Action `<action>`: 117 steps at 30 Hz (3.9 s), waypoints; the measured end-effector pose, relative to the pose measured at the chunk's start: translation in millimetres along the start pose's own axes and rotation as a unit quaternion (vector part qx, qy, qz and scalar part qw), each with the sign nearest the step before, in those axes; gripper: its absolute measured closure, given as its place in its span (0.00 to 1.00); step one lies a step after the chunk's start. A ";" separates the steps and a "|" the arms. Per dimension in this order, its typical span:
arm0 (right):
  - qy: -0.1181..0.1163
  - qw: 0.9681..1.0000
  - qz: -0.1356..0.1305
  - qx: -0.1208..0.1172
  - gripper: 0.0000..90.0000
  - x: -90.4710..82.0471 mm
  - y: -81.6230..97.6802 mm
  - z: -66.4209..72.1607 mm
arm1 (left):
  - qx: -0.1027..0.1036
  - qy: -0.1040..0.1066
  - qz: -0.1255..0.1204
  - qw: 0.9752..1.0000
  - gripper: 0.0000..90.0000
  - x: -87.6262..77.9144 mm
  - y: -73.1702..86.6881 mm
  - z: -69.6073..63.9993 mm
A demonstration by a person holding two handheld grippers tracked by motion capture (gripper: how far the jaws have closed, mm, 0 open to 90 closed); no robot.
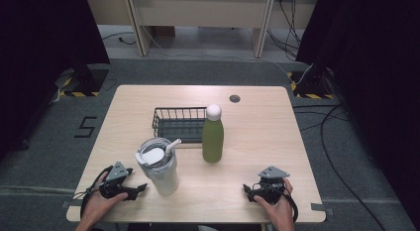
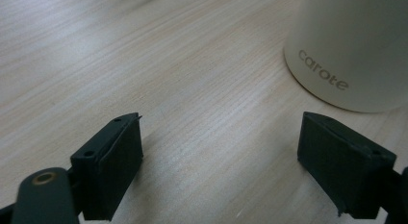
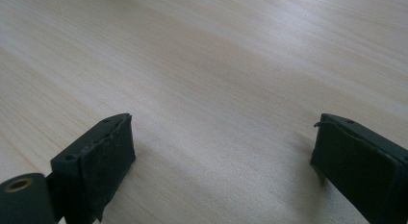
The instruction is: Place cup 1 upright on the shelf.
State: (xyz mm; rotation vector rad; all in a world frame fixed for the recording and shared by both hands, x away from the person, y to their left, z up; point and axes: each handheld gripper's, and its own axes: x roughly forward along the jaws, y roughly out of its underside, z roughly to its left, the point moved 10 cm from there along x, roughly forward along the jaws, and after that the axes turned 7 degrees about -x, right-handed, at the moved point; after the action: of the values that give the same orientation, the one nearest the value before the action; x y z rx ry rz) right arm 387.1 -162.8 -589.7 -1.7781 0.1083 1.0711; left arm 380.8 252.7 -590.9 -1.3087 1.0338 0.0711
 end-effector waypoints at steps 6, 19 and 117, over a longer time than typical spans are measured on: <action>0.001 1.000 0.001 0.002 0.07 0.2 0.2 -0.3 | -0.001 0.003 -0.026 1.000 0.17 -4.6 -5.5 -2.3; 0.003 1.000 0.001 0.005 0.07 0.4 0.2 -0.6 | 0.007 0.043 -0.099 0.994 0.17 -20.1 -17.2 -23.8; 0.006 1.000 0.004 0.010 0.07 0.0 0.6 -1.0 | 0.029 0.104 -0.225 0.968 0.11 8.2 -72.0 -87.2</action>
State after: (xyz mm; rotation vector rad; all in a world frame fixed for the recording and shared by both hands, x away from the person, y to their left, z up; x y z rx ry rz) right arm 387.4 -163.9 -590.0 -1.7685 0.1325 1.0614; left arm 376.5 154.8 -533.8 -1.4899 0.8821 -0.4448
